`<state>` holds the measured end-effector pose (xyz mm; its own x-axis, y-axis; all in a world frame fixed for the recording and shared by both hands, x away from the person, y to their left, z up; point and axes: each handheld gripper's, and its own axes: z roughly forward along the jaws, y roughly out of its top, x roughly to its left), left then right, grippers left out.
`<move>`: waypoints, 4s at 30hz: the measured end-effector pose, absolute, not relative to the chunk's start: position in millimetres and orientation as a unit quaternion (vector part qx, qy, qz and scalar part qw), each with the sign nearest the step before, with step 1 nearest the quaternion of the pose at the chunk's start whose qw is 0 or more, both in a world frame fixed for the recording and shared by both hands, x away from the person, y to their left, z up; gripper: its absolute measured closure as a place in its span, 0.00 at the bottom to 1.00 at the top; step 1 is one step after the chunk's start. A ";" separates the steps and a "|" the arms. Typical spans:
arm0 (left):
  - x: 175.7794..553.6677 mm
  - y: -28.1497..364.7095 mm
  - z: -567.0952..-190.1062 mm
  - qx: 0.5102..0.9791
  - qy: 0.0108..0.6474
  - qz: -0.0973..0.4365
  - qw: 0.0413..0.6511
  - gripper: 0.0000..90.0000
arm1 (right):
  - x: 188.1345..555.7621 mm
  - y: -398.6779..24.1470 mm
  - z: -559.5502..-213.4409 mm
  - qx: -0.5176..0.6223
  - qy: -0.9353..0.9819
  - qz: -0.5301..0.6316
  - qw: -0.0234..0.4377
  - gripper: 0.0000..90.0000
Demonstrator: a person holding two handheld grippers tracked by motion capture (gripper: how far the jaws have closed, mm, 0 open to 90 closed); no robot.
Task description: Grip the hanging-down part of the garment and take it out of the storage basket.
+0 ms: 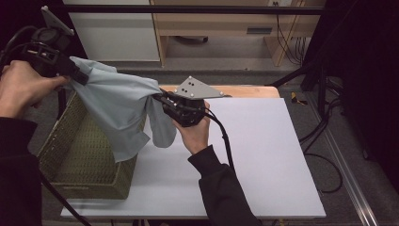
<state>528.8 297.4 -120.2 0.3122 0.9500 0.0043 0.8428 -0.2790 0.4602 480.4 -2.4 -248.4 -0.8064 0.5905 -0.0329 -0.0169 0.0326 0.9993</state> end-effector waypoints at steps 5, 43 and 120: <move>527.6 297.1 -118.8 0.785 0.572 0.146 0.188 0.92 | 483.2 -5.1 -253.6 0.216 0.688 0.657 0.222 0.94; 526.9 278.5 -124.2 0.800 0.554 0.138 0.185 0.92 | 466.0 -76.0 -311.4 0.277 0.674 0.648 0.221 0.08; 531.2 276.9 -126.6 0.799 0.556 0.132 0.187 0.92 | 374.7 -210.0 -430.7 0.405 0.643 0.586 0.279 0.00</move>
